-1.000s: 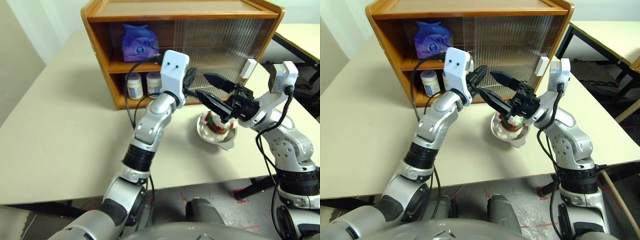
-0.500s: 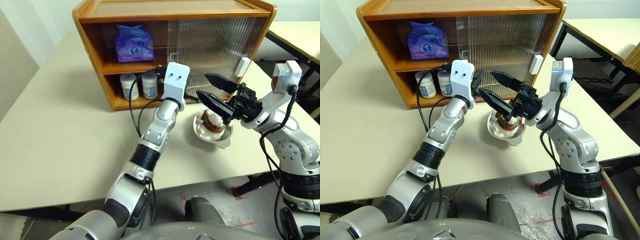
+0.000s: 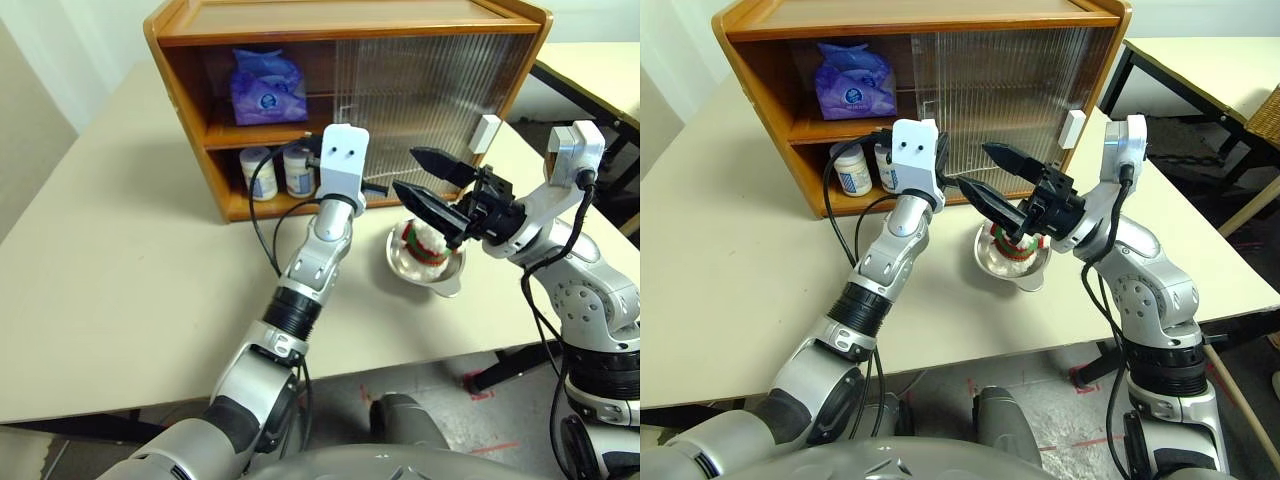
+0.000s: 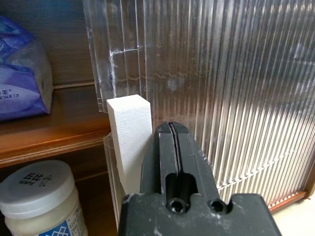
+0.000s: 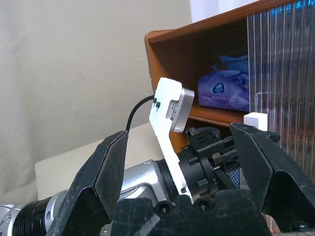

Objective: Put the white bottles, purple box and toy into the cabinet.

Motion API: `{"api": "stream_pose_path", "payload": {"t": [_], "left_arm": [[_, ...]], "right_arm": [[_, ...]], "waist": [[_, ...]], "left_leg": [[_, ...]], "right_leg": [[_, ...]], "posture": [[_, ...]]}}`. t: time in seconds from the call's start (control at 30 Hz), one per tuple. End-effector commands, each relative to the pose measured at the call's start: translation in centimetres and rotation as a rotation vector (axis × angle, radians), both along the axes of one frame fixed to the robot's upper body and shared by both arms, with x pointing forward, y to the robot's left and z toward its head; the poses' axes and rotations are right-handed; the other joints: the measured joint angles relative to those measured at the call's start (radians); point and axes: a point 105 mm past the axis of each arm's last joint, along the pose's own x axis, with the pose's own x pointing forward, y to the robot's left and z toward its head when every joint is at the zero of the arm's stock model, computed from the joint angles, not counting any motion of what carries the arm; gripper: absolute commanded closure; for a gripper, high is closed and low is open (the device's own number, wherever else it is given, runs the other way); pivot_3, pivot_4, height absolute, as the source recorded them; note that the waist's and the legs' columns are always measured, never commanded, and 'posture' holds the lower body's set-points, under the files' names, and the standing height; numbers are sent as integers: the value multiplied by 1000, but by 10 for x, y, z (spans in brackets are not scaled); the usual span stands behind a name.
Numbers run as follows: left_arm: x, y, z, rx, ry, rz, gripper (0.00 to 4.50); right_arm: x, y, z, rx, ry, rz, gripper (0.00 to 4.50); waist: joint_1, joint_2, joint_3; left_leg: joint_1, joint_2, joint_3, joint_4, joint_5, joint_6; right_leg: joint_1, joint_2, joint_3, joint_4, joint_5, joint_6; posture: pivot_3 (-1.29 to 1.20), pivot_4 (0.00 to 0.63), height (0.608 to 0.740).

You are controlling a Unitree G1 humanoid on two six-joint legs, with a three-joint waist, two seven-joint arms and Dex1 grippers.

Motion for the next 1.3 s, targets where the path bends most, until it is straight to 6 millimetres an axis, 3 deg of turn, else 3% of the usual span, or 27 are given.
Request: {"api": "stream_pose_path", "payload": {"t": [0.03,0.43,0.6,0.77,0.93,1.3], "left_arm": [[-7,-9,5,-54,4,11,4467],[-6,17,-4,-56,47,133,4467],[-5,21,-5,-65,62,154,4467],[-9,8,0,-85,42,66,4467],[-8,8,0,-79,44,74,4467],[-5,32,-2,-91,52,218,4467]], "right_arm": [[-2,0,3,-6,-9,11,0],[-1,3,4,-8,-9,33,0],[-1,3,4,-7,-12,32,0],[-1,4,5,-5,-14,30,0],[-2,4,4,-3,-14,32,0],[-1,5,5,-8,-14,41,0]], "waist": [[0,0,0],[0,0,0],[0,0,0],[1,0,0],[1,0,0],[1,0,0]], "left_leg": [[0,0,0,0,0,0],[0,0,0,0,0,0],[1,0,0,0,0,0],[1,0,0,0,0,0],[0,0,0,0,0,0],[1,0,0,0,0,0]], "right_leg": [[0,0,0,0,0,0],[0,0,0,0,0,0],[0,0,0,1,0,0],[0,0,0,0,0,0],[0,0,0,0,0,0],[0,0,0,0,0,0]], "posture": [[-79,7,740],[-64,7,740],[-67,5,740],[-69,5,740],[-71,4,740],[-61,1,740]]}}
